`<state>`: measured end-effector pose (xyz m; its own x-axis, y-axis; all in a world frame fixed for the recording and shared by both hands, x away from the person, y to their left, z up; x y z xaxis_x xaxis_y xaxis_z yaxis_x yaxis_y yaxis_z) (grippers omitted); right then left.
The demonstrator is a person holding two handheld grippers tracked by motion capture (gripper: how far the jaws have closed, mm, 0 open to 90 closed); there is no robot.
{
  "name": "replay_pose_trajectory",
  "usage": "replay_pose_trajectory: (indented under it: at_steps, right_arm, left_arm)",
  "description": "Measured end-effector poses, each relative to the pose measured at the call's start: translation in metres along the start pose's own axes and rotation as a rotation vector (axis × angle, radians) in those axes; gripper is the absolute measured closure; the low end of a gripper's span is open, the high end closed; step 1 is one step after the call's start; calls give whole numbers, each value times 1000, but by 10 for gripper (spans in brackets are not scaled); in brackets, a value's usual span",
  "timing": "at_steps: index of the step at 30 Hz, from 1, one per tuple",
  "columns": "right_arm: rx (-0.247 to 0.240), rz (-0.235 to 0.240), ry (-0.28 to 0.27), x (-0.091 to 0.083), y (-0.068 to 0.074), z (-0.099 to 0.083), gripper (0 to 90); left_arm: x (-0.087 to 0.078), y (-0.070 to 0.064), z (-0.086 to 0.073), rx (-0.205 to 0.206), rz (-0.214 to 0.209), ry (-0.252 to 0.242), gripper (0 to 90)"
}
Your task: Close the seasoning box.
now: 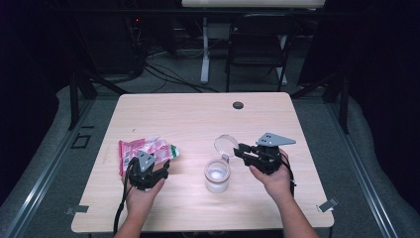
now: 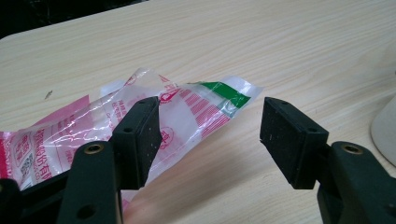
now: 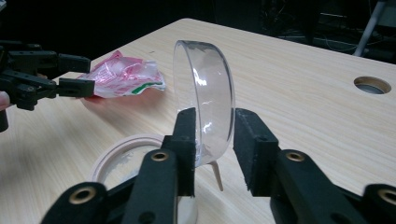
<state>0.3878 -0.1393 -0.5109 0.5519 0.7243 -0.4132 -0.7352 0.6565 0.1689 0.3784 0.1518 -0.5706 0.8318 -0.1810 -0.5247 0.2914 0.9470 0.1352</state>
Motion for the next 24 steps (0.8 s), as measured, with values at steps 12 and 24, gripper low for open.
replay_pose_trajectory:
  at_steps: [12, 24]
  right_arm:
    - [-16, -2, 2, 0, -1, 0, 728]
    - [-61, -24, 18, -1, 6, 1, 723]
  left_arm:
    - [0, 2, -1, -10, 6, 3, 388]
    - [0, 3, 2, -14, 12, -6, 393]
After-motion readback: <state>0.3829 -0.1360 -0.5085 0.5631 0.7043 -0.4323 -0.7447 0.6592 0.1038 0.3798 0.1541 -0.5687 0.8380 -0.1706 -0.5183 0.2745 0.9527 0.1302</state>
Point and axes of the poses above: each handheld gripper's, and its own axes: x roughly forward along the jaws, z roughly out of its top, y roughly to its left, the point moved 8 cm from there along x, roughly forward along the jaws, and after that the axes turned 6 degrees about z, right-handed, at the moved point
